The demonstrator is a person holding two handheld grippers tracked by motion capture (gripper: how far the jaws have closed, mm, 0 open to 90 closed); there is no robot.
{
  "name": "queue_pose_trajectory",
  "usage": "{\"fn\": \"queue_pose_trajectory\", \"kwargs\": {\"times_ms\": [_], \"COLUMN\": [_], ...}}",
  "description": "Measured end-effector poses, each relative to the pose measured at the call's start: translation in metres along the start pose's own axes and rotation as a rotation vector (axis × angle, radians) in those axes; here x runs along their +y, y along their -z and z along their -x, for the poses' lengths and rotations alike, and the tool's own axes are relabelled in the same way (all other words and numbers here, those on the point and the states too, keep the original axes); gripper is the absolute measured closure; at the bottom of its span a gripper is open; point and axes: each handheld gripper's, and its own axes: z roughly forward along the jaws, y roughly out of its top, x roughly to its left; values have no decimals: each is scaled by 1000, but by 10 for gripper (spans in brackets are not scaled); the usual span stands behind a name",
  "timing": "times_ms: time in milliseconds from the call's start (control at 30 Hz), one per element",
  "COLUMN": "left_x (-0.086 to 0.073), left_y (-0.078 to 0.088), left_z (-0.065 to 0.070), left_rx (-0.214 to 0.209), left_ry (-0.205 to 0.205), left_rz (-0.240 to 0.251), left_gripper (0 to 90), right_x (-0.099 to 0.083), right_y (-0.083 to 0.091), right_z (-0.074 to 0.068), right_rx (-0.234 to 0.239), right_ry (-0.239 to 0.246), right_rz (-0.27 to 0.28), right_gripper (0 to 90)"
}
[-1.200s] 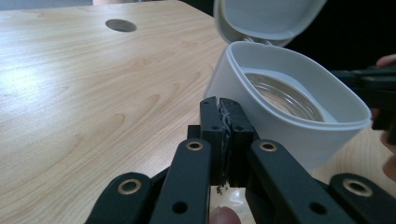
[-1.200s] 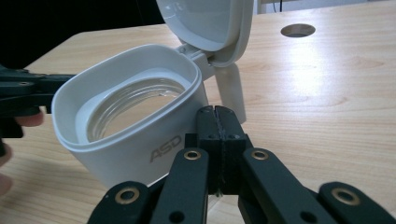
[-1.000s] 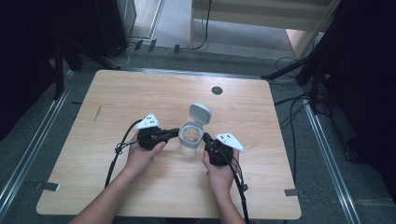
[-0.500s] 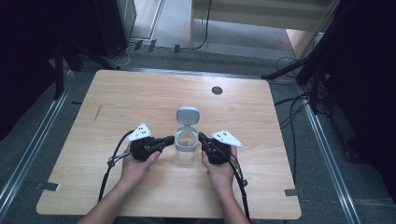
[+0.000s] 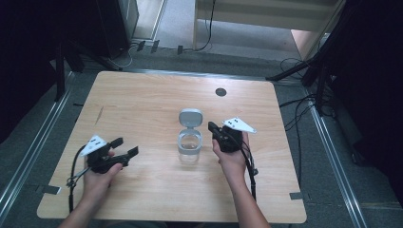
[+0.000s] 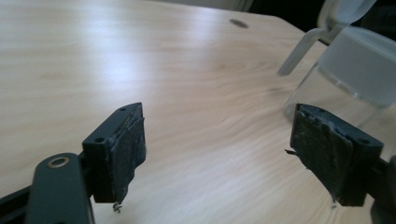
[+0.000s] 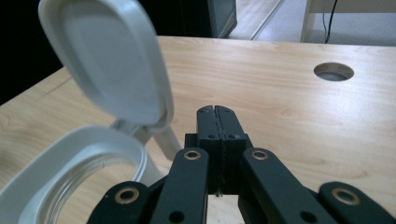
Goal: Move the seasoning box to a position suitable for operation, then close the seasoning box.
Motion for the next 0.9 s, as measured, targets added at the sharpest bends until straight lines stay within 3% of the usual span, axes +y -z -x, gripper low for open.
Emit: {"fn": "queue_pose_trajectory", "kwargs": {"times_ms": [67, 167, 233, 367, 467, 567, 800, 900], "left_x": [-7, -12, -14, -14, -15, -15, -15, -15], "left_y": [16, 36, 42, 35, 31, 31, 31, 31], "left_z": [-10, -16, -20, -18, -14, -15, -17, -17], "left_rx": [12, 74, 78, 98, 100, 104, 109, 108], "left_ry": [29, 14, 25, 11, -15, -6, 11, 16], "left_rz": [-4, 8, 25, 19, 11, 12, 15, 17], "left_gripper": [154, 153, 153, 155, 158, 160, 166, 167], "right_x": [7, 17, 23, 36, 46, 48, 38, 31], "right_y": [-2, -8, -12, -19, -24, -24, -12, -4], "right_z": [2, 2, 2, 0, 1, 0, -18, -24], "right_rx": [16, 36, 47, 68, 128, 158, 234, 216], "right_ry": [-3, 14, 16, 14, 1, 12, 119, 158], "right_rz": [2, -2, -1, -5, -13, -14, -51, -53], "right_gripper": [900, 900, 900, 900, 900, 900, 900, 900]}}
